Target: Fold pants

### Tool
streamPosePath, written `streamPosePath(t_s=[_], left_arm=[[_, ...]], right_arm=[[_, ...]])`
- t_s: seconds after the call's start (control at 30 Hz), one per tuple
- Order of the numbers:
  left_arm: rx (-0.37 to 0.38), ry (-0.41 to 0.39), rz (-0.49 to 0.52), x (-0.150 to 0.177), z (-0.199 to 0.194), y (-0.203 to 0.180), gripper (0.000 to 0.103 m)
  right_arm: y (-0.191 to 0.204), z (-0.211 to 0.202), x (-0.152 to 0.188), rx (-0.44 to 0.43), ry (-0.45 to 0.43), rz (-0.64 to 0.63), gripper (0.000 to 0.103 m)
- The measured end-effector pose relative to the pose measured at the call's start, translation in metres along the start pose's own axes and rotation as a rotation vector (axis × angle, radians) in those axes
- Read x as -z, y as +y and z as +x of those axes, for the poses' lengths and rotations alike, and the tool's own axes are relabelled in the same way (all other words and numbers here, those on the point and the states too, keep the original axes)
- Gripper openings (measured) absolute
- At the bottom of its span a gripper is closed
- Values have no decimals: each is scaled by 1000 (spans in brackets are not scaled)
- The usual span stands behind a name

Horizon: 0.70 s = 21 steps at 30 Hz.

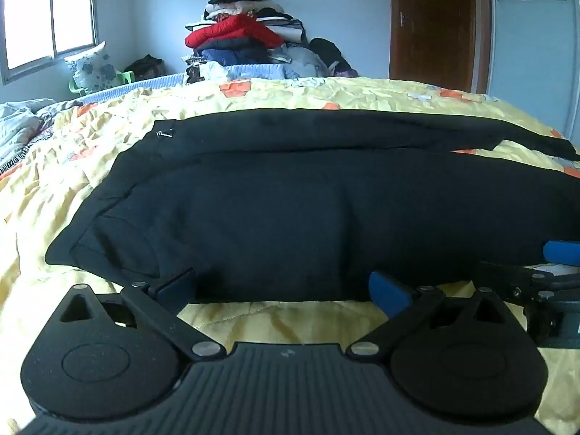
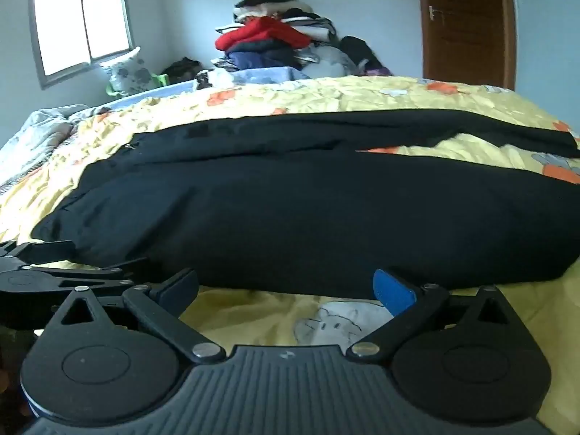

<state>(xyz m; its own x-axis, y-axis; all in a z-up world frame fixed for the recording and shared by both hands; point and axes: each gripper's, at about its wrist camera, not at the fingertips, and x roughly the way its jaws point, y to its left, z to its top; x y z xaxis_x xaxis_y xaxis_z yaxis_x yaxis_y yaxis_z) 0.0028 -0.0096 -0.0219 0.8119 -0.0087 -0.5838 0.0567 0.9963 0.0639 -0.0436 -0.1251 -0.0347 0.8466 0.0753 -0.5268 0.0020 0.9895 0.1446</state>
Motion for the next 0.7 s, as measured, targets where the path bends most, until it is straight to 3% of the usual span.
streamPosePath(t_s=[0.5,0.7], left_arm=[[16,29,-27,-1,3,5,103],[19,31,-35,0,4,8,103]], right_arm=[[-7,7,-3,16,33,-15,103],[11,15,-2,93,74,-128,103]])
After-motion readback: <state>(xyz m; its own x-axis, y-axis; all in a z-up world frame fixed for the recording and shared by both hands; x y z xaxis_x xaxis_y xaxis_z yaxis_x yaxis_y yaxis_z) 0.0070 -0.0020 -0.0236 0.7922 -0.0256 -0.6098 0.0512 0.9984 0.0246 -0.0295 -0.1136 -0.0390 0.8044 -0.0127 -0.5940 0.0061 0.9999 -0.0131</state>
